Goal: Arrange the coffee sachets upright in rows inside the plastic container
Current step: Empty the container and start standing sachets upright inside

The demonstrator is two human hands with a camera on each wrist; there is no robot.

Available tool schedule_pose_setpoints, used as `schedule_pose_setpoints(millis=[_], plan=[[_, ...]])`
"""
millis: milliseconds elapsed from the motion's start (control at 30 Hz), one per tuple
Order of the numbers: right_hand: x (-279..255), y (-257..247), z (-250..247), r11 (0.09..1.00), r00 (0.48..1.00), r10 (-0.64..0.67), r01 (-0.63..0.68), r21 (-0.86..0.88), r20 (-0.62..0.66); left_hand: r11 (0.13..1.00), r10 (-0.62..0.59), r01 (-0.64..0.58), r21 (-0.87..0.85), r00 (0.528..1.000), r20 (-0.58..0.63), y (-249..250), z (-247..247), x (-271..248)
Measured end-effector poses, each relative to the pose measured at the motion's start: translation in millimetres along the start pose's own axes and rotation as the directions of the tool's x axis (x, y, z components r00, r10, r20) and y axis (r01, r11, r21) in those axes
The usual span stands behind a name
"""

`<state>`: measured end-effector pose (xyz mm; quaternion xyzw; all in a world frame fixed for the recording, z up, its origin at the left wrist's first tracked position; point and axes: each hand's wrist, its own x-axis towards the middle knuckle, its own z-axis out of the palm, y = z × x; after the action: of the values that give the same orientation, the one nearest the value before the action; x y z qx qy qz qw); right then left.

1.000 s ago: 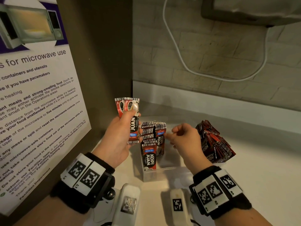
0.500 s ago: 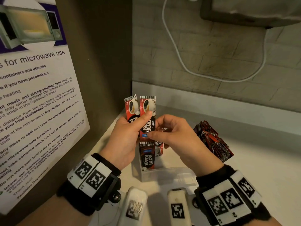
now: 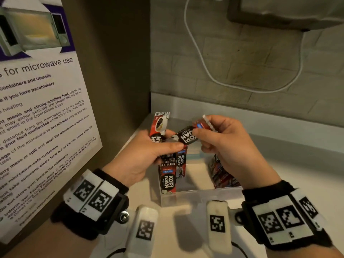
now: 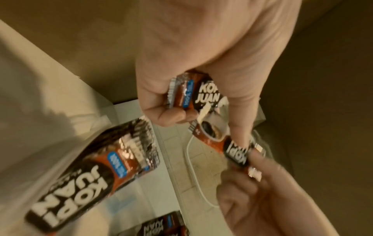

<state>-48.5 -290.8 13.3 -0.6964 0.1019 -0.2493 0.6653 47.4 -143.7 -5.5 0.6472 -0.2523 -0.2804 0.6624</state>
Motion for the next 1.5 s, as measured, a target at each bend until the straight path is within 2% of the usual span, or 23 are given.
schedule_pose_setpoints(millis=[67, 167, 300, 333, 400, 500, 533, 633, 767, 1000, 1133, 1500], plan=[[-1, 0, 8, 0.995, 1.0, 0.014, -0.014, 0.098, 0.0, 0.999, 0.003, -0.004, -0.046, 0.999, -0.032, -5, 8, -1], [-5, 6, 15, 0.987, 0.999, 0.045, -0.041, 0.155, -0.019, 0.995, 0.008, -0.016, -0.102, 0.997, -0.083, -10, 14, -1], [-1, 15, 7, 0.981, 0.981, 0.087, -0.055, 0.184, -0.172, 0.988, -0.013, -0.011, -0.153, 0.989, -0.15, -8, 11, -2], [1, 19, 2, 0.988, 0.973, 0.097, -0.068, 0.137, -0.21, 0.982, -0.034, -0.002, -0.187, 0.981, -0.19, -7, 7, -1], [4, 30, -6, 0.987, 0.964, 0.133, -0.15, -0.062, -0.23, 0.966, -0.082, 0.01, -0.258, 0.96, -0.268, -3, 0, 1], [2, 51, -11, 0.885, 0.954, 0.238, -0.29, -0.365, -0.181, 0.927, -0.131, -0.015, -0.375, 0.923, -0.361, 1, -3, 2], [1, 57, -10, 0.861, 0.945, 0.272, -0.324, -0.393, -0.183, 0.918, -0.132, -0.037, -0.396, 0.911, -0.391, 2, -3, 2], [2, 70, -5, 0.863, 0.912, 0.368, -0.408, -0.298, -0.183, 0.924, -0.083, -0.099, -0.37, 0.892, -0.445, 2, -3, -1], [4, 79, 2, 0.855, 0.889, 0.419, -0.455, -0.25, -0.183, 0.931, -0.032, -0.133, -0.34, 0.897, -0.441, -1, -3, -2], [13, 89, 7, 0.872, 0.891, 0.402, -0.443, -0.209, -0.21, 0.91, -0.084, -0.099, -0.403, 0.907, -0.412, -5, -1, -2], [14, 94, 7, 0.869, 0.88, 0.42, -0.46, -0.181, -0.221, 0.909, -0.093, -0.091, -0.407, 0.907, -0.41, -9, -5, -1], [14, 100, 4, 0.874, 0.893, 0.388, -0.435, -0.216, -0.228, 0.925, -0.094, -0.057, -0.375, 0.923, -0.372, -15, -4, 3]])
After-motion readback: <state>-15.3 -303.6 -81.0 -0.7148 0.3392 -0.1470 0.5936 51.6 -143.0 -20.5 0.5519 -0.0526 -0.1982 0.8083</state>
